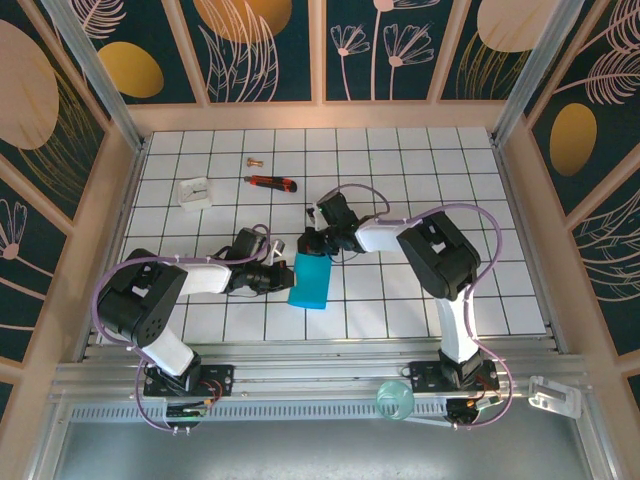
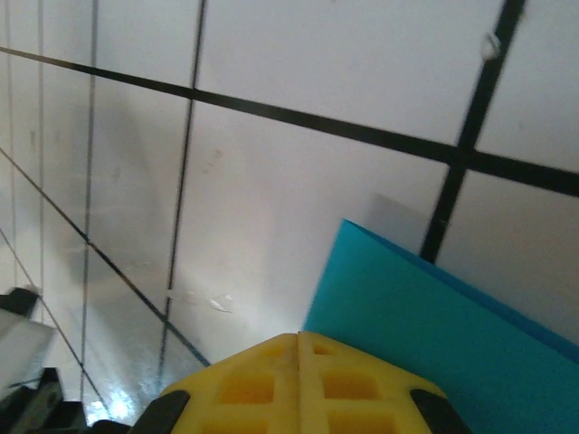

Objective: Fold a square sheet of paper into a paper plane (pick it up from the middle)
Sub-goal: First fold in half a square sheet of paper at the center of the table.

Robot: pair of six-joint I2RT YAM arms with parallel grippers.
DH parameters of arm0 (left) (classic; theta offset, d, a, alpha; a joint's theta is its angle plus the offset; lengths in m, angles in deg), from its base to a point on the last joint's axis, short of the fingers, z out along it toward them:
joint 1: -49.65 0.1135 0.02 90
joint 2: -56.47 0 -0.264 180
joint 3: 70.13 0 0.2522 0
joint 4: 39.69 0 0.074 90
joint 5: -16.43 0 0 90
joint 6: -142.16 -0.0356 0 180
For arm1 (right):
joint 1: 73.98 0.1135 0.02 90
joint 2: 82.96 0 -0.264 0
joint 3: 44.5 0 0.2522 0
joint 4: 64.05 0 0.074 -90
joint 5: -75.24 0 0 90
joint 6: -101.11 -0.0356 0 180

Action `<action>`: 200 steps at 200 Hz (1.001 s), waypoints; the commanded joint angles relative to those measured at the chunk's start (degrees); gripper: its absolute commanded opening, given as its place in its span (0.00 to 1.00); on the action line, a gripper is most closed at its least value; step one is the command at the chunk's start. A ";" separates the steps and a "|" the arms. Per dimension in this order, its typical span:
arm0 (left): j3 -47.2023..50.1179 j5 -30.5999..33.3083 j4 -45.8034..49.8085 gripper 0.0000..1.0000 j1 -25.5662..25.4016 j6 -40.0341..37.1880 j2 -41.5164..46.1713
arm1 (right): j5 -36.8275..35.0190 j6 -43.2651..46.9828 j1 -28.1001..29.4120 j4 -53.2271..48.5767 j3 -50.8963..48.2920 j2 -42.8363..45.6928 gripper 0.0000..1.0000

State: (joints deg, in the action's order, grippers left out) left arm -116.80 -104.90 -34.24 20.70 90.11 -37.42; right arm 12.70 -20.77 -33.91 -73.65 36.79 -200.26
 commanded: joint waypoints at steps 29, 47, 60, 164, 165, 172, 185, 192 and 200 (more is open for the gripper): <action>-0.48 7.54 11.86 0.03 -1.26 0.78 -0.37 | -0.87 1.40 -0.52 1.20 -3.82 -1.42 0.00; -2.94 7.03 12.48 0.12 -1.19 1.31 3.13 | -1.34 1.88 -0.61 1.13 -4.74 -1.33 0.00; -4.57 7.42 12.51 0.18 -1.11 1.51 5.23 | -1.53 2.03 -0.67 1.22 -5.24 -1.35 0.00; -11.67 2.42 5.71 0.00 0.82 1.63 -5.87 | -1.70 2.69 -0.97 0.83 -5.11 -1.65 0.00; -11.75 2.42 5.74 0.00 0.87 1.53 -5.96 | -1.71 2.74 -0.97 0.84 -5.12 -1.68 0.00; -11.79 2.25 5.72 0.00 0.85 1.31 -6.46 | -1.80 2.72 -1.05 0.69 -5.11 -1.62 0.00; -11.23 1.84 5.92 0.00 0.85 1.03 -6.92 | -1.99 2.79 -1.14 0.69 -5.25 -1.53 0.00; -10.61 1.48 5.94 0.00 0.84 1.05 -6.84 | -2.06 2.81 -1.15 0.67 -5.39 -1.39 0.00; -9.80 1.35 6.15 0.00 0.83 0.79 -6.62 | -2.15 2.71 -1.23 0.72 -5.55 -1.36 0.00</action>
State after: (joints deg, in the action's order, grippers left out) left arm -127.40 -102.26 -28.30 21.42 92.45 -43.02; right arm 13.84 -19.74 -34.54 -68.53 33.60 -200.21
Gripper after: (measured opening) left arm 0.061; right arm 0.042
